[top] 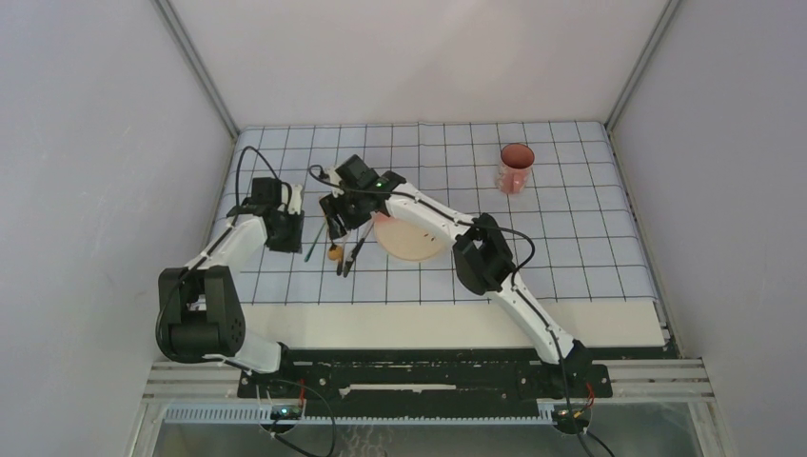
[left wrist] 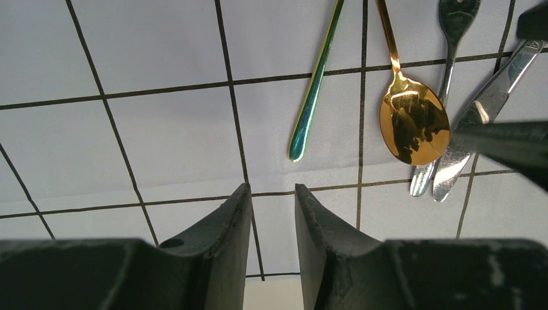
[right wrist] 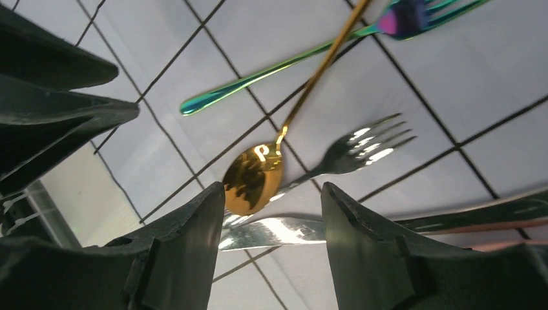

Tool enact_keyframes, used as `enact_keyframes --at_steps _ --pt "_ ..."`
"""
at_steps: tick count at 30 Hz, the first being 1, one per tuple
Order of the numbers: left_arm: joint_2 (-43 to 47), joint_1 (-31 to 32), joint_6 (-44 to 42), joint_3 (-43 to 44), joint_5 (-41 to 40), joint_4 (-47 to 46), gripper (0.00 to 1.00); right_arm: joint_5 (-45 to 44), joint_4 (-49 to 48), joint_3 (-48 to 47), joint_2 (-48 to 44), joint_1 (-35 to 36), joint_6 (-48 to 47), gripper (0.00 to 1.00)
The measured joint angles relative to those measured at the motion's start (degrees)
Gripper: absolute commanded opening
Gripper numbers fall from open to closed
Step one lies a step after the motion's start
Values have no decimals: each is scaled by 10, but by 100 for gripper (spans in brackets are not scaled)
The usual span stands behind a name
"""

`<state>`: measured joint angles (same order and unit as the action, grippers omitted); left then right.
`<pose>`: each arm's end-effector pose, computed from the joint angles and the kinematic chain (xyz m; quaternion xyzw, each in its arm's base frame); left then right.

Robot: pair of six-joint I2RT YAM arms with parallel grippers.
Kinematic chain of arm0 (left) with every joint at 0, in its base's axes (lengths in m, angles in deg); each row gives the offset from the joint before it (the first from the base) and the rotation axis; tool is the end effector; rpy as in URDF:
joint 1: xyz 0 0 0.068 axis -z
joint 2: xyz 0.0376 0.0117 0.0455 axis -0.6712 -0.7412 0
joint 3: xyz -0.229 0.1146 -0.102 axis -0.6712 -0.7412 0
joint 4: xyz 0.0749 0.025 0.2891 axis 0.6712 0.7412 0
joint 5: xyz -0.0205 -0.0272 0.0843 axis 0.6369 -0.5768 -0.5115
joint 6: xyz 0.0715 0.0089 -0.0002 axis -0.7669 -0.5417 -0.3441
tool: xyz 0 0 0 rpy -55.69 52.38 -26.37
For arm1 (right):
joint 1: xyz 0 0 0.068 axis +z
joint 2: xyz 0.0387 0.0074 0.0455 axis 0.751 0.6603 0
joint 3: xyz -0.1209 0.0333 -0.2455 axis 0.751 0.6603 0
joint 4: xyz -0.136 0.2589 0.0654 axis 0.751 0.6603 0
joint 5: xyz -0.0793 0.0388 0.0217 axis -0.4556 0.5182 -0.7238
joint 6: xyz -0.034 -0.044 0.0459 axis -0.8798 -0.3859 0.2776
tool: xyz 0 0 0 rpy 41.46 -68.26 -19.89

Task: Set the dinner table for one person
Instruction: Pick up the spoon from the napkin.

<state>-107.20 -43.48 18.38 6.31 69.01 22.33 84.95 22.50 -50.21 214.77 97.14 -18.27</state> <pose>0.3306 0.0049 0.1666 0.0460 0.9730 -0.0076 0.2260 0.3969 0.4769 0.1671 -0.3722 0.8532 0.2917 0.2200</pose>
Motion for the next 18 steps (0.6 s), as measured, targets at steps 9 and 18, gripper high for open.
enact_keyframes --at_steps 9,18 --pt "1 -47 -5 0 8 2 56 28 13 0 4 28 14 64" --pt "12 -101 -8 -32 17 0 58 29 15 20 4 33 14 63"
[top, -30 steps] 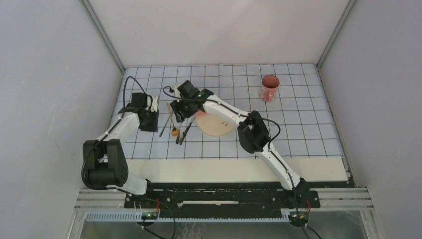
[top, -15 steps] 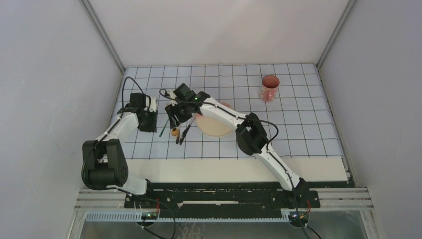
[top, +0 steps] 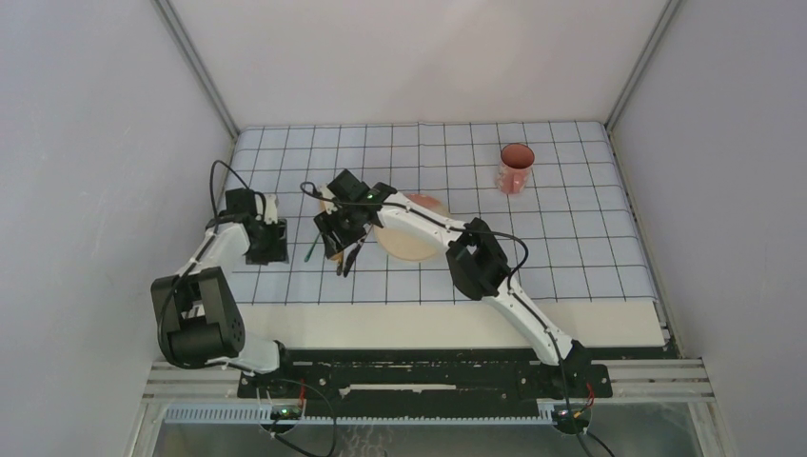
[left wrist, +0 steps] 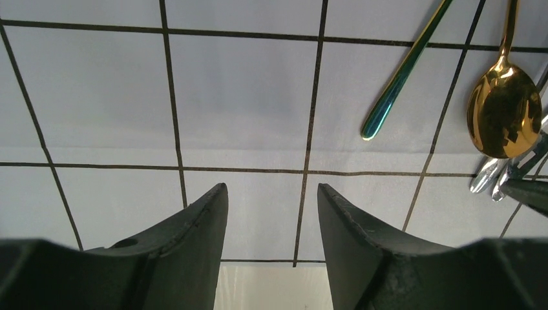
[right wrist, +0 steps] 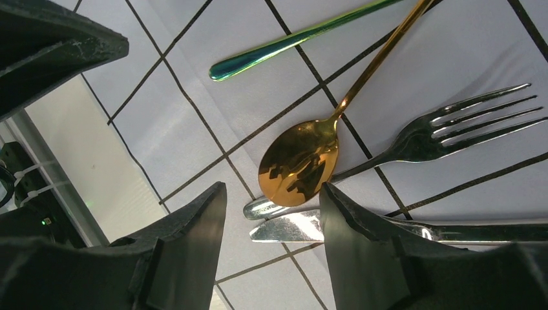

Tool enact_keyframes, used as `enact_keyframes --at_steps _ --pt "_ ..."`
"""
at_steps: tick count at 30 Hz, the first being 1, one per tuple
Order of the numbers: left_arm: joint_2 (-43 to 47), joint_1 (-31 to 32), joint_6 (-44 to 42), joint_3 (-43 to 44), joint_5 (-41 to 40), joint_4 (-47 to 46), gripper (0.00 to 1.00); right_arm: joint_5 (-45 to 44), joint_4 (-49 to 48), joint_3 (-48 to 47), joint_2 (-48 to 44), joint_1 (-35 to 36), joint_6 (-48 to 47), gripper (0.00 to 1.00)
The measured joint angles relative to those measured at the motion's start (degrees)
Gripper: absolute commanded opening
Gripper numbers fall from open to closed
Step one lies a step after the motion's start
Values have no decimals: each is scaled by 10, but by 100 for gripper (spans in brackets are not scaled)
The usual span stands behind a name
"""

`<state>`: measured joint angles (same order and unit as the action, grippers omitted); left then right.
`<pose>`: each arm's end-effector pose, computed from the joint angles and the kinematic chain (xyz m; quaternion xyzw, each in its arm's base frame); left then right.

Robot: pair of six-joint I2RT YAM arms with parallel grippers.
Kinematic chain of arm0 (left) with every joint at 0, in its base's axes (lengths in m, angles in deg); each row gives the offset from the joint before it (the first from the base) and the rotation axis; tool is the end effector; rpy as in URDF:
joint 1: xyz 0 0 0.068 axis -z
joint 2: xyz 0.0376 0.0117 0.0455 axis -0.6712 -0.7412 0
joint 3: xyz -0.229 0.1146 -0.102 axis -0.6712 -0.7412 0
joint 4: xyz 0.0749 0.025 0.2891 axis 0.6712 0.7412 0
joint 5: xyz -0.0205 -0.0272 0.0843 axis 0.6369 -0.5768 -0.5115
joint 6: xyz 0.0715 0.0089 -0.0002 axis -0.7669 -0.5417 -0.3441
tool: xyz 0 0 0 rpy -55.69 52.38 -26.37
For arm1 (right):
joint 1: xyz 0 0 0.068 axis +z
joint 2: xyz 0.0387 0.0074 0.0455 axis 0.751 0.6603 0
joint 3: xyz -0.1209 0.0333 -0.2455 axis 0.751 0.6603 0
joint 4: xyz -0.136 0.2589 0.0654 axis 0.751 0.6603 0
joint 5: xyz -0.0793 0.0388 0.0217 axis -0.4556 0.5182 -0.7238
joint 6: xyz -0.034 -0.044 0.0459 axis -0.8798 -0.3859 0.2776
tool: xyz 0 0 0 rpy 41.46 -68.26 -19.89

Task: Set the dinner table for one person
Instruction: Pick up the spoon from the napkin.

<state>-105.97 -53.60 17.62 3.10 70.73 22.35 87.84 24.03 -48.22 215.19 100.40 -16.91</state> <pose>0.3119 0.0585 0.1547 -0.0309 0.9770 -0.0034 0.2111 0.3629 0.4954 0.1486 -0.3908 0.8523 0.3052 0.1663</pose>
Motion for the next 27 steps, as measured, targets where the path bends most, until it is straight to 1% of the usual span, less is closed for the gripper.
enact_keyframes --at_steps 21,27 --pt "38 -3 -12 -25 16 3 58 -7 3 0 11 2 -8 62" --pt "49 -3 -16 -25 21 4 58 -9 2 -32 28 2 -11 60"
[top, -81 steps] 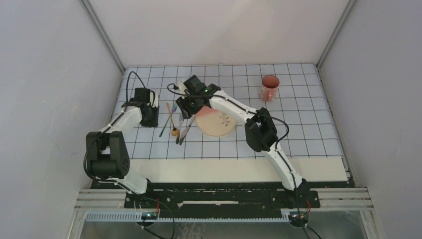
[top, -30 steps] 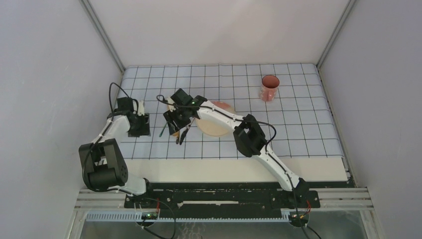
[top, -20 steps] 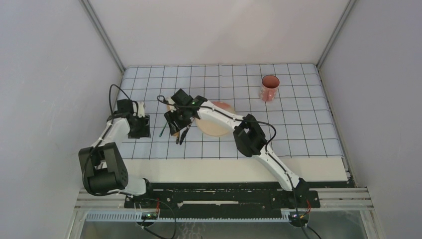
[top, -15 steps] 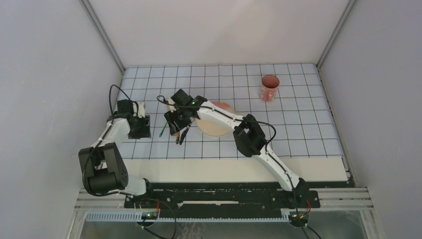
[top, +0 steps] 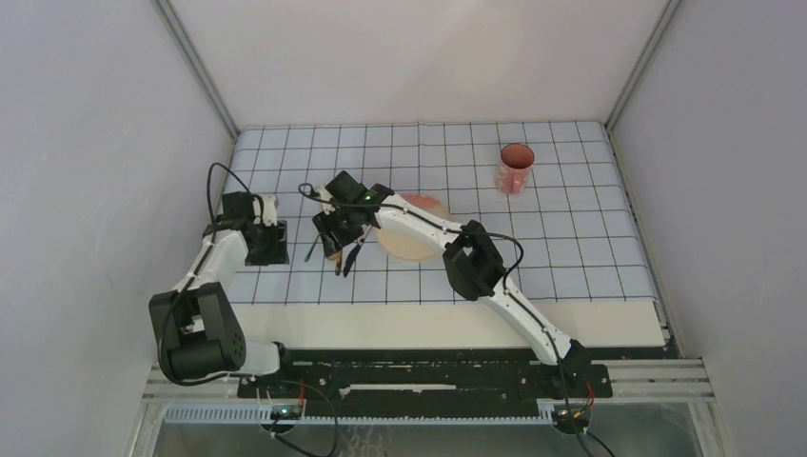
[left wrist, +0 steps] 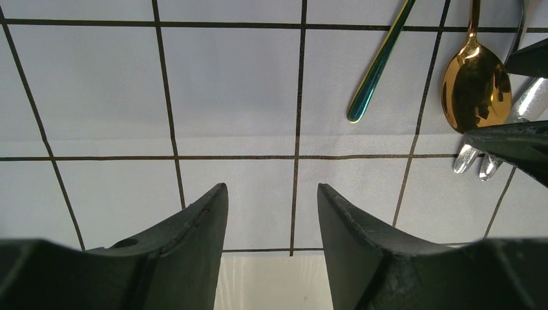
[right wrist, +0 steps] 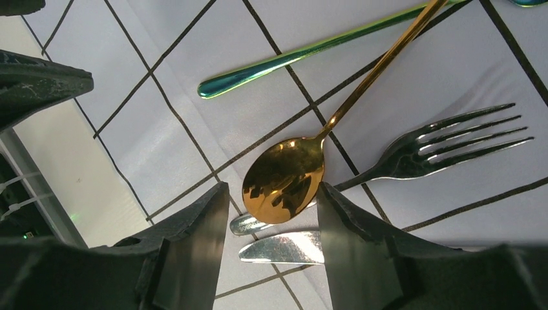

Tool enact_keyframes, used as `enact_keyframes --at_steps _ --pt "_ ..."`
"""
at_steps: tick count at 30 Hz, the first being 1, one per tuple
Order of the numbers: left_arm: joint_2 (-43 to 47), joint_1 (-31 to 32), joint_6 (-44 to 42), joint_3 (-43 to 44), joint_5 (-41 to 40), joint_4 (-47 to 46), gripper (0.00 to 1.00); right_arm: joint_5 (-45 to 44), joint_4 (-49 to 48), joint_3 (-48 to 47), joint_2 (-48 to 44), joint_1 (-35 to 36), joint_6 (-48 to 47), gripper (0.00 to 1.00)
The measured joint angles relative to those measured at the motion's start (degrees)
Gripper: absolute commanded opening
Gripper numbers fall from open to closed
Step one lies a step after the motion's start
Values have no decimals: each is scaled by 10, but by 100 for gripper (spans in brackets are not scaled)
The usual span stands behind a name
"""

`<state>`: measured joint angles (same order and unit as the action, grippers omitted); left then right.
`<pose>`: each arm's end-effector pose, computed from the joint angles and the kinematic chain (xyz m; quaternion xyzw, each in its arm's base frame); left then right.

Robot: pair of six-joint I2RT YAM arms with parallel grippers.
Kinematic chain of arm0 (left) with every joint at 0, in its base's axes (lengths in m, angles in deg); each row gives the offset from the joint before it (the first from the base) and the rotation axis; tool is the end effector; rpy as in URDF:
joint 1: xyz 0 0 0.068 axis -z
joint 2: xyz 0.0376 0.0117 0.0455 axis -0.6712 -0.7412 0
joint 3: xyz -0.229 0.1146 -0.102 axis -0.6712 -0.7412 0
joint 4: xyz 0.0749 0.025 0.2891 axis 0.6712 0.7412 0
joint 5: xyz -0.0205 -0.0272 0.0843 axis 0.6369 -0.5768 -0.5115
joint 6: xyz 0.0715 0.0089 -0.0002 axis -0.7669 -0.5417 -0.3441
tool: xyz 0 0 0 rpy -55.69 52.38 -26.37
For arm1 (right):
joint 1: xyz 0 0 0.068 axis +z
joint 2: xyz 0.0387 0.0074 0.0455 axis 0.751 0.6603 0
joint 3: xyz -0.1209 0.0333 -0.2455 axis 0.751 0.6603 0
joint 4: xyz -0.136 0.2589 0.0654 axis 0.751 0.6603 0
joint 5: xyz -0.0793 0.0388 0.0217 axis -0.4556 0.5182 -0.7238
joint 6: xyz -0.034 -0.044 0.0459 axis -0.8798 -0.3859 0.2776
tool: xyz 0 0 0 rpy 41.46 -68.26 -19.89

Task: Set the dinner table for one person
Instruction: Pick up the spoon from the napkin.

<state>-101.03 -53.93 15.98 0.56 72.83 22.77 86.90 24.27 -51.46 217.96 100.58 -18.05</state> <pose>0.2977 0.0552 0.1648 -0.0149 0.9728 -0.0143 0.2307 0.3665 0.5016 0.1398 -0.3989 0.8493 0.2983 0.1748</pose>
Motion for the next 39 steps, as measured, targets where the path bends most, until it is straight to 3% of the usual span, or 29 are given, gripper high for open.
enact_keyframes --at_steps 32,35,39 --pt "17 0 -10 -2 3 20 58 -38 -5 -17 18 21 -5 54" --pt "19 0 -10 -2 5 26 58 -38 -5 -18 19 21 -5 50" --pt "21 0 -10 -2 11 33 58 -38 -5 -19 21 21 -5 33"
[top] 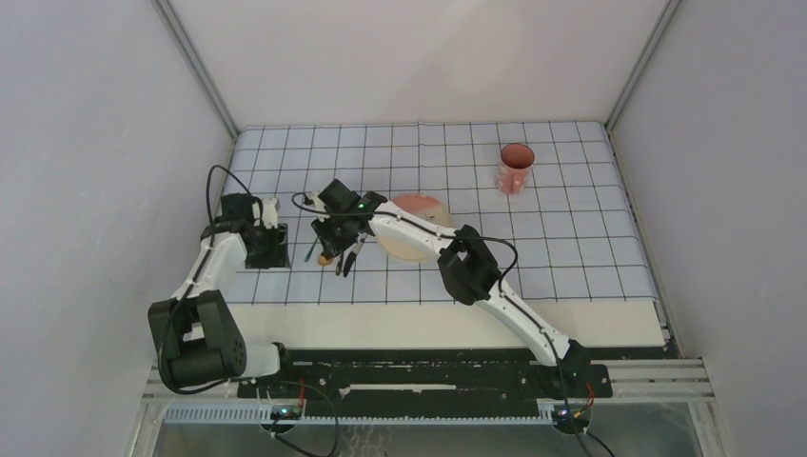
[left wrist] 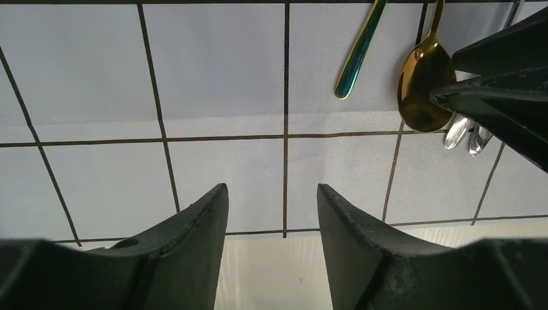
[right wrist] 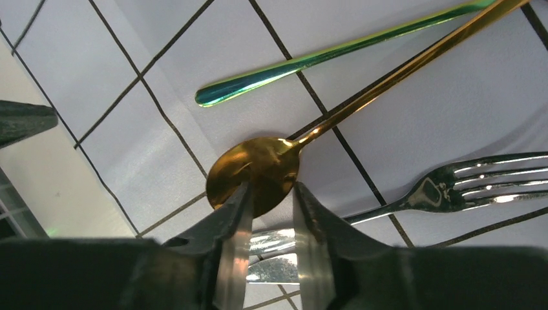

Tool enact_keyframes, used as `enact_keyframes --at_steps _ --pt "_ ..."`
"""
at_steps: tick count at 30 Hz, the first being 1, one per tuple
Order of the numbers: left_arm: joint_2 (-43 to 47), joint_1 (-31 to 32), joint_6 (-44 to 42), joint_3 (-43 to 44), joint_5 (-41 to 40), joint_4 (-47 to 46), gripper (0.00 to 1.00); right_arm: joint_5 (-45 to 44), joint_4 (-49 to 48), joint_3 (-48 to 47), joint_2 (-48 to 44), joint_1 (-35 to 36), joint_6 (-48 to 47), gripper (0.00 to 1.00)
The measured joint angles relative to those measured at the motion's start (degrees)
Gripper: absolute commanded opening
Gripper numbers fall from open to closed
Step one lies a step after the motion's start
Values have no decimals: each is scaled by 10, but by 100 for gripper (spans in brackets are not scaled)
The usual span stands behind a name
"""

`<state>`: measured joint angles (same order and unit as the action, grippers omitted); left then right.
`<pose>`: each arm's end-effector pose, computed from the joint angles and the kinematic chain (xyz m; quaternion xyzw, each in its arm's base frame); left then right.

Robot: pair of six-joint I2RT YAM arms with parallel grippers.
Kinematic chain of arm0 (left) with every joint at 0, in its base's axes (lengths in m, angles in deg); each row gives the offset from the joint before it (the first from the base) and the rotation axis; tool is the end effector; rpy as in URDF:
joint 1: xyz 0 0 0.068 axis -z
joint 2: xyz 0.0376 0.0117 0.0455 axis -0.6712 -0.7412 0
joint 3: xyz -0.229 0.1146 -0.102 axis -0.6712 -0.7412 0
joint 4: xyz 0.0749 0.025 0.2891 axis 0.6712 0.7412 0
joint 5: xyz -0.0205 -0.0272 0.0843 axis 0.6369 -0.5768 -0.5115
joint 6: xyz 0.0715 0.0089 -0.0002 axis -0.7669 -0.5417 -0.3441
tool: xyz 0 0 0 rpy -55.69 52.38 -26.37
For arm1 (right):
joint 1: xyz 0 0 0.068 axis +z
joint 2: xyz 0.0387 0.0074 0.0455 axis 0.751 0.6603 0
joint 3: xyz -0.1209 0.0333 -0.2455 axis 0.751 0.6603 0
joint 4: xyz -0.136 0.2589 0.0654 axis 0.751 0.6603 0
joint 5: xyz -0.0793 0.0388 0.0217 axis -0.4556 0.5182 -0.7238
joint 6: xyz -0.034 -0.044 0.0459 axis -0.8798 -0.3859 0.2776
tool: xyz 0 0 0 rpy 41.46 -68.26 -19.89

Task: Set the dinner table for one person
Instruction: Pick up the spoon from the napkin.

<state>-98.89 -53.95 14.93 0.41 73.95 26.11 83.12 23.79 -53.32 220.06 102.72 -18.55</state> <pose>0.2885 0.0522 0.1711 -0.0047 0.9749 -0.0238 0.2212 0.3539 0.5174 0.1292 -0.4113 0.8478 0.2759 0.1896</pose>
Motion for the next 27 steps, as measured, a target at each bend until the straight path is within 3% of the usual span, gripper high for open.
enact_keyframes --at_steps 3,9,20,21,23,27 --pt "0 0 0 0 2 2 58 2 0 0 2 0 0 26" --pt "5 0 0 0 3 6 58 2 0 -1 5 1 1 0" --pt "8 0 0 0 5 8 58 2 0 1 5 1 -6 0" --pt "8 0 0 0 6 9 57 2 -2 5 3 1 -7 2" --pt "8 0 0 0 7 9 57 1 -6 11 -1 1 -10 22" --pt "15 0 0 0 9 11 58 -12 -3 14 -7 3 -17 37"
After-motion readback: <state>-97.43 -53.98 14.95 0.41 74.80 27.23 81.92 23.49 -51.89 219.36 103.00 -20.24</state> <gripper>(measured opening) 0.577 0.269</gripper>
